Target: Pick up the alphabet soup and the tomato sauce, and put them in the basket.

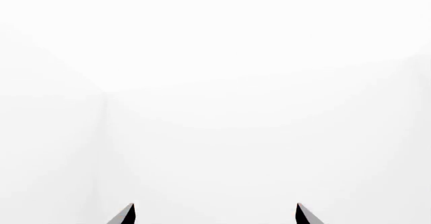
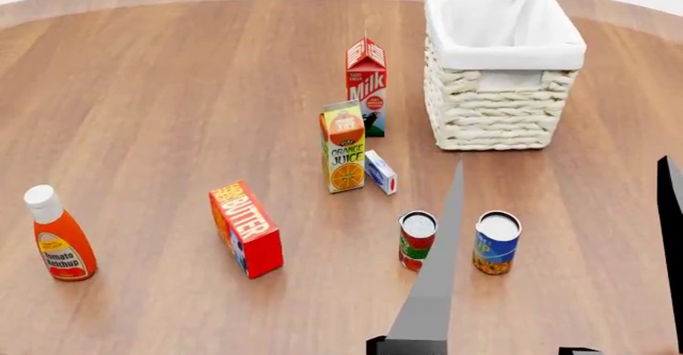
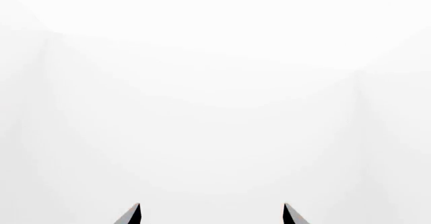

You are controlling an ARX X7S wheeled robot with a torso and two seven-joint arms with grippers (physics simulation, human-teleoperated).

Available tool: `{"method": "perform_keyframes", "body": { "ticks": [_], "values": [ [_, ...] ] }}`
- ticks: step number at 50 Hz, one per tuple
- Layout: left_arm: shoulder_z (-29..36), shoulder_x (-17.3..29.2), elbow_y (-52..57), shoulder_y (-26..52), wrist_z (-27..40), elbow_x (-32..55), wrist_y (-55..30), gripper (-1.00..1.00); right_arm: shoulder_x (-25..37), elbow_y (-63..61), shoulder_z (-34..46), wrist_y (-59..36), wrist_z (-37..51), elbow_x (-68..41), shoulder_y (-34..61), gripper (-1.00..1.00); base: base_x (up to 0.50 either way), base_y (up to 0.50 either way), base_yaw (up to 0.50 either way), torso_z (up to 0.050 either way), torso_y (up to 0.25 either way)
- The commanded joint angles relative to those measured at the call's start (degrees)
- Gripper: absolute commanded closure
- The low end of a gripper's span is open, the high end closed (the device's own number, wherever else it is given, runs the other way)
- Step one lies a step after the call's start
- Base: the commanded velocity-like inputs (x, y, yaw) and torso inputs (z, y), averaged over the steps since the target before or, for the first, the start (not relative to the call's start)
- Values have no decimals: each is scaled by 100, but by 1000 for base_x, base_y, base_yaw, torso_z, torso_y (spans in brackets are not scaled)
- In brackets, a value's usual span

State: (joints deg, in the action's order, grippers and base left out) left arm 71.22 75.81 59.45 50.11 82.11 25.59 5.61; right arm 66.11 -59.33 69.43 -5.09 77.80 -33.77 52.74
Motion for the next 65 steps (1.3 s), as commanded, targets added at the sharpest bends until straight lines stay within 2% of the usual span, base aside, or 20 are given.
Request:
{"method": "perform_keyframes", "body": {
  "ticks": [1, 8, 12, 14, 20, 33, 35, 37, 40, 41, 42, 44, 47, 49, 50, 54, 59, 60, 65],
  "values": [
    [166, -37, -60, 102, 2, 2, 68, -100, 1, 71, 363, 165, 96, 96, 168, -100, 0, -12, 0, 0, 0],
    [205, -60, -140, 23, 17, -22, 144, -100, 58, 41, 329, 179, 76, -110, 289, -100, 0, -188, 0, 0, 0],
    [185, -68, -122, 44, 2, 14, 130, -100, 12, 157, 480, 328, 100, 272, 37, -100, 0, -267, 0, 0, 0],
    [175, -71, -109, 57, -6, 29, 116, -100, 43, 36, 328, 163, 67, -137, 323, -100, 0, -279, 0, 0, 0],
    [178, -73, -138, 35, -10, 2, 144, -100, 39, 55, 350, 180, 66, -137, 331, -100, 0, -279, 0, 0, 0],
    [176, -102, -161, -3, -10, -30, 145, -100, 23, 87, 418, 238, 79, -26, 254, -100, 0, -281, 0, 0, 0],
    [178, -103, -173, -18, -12, -43, 172, -100, -22, 192, 541, 356, 100, 285, 47, -100, 0, -281, 0, 0, 0],
    [189, -110, -187, -40, -14, -71, 182, -100, -11, 62, 415, 136, 84, -79, 313, -100, 0, -273, 0, 0, 0],
    [185, -99, -187, -52, -5, -74, 195, -100, -89, 149, 592, 111, 126, 324, 108, -100, 0, 0, 0, 0, 0],
    [184, -94, -190, -59, -2, -80, 211, -100, -64, 62, 479, -20, 96, 10, 317, -100, 0, 0, 0, 0, 0],
    [191, -95, -188, -72, 3, -101, 204, -100, -99, 147, 596, 75, 122, 292, 131, -100, 0, 0, 0, 0, 0],
    [194, -107, -187, -78, 5, -103, 189, -100, -85, 42, 486, -94, 83, -43, 369, -100, 0, 0, 0, 0, 0],
    [197, -118, -189, -94, 9, -121, 185, -100, -116, 151, 640, 16, 117, 322, 141, -100, 52, 0, 0, 0, 0],
    [191, -120, -180, -92, 6, -117, 171, -100, -79, 40, 516, -113, 93, -15, 371, -100, 107, 0, 0, 0, 0],
    [188, -118, -177, -91, 5, -115, 171, -100, -110, 142, 642, 3, 117, 299, 167, -100, 148, 0, 0, 0, 0],
    [184, -119, -184, -104, 8, -125, 179, -100, -76, 33, 533, -124, 93, -15, 396, -100, 233, 0, 0, 0, 0],
    [181, -125, -176, -115, 7, -129, 158, -100, -72, 62, 554, -82, 84, 9, 380, -100, 277, 0, 0, 0, 0],
    [177, -119, -168, -115, 8, -129, 158, -100, -96, 145, 677, 38, 115, 319, 177, -100, 277, 0, 0, 0, 0],
    [168, -147, -166, -112, -2, -118, 135, -100, -77, 31, 550, -113, 87, -39, 446, -100, 277, 0, 0, 0, 0]
  ]
}}
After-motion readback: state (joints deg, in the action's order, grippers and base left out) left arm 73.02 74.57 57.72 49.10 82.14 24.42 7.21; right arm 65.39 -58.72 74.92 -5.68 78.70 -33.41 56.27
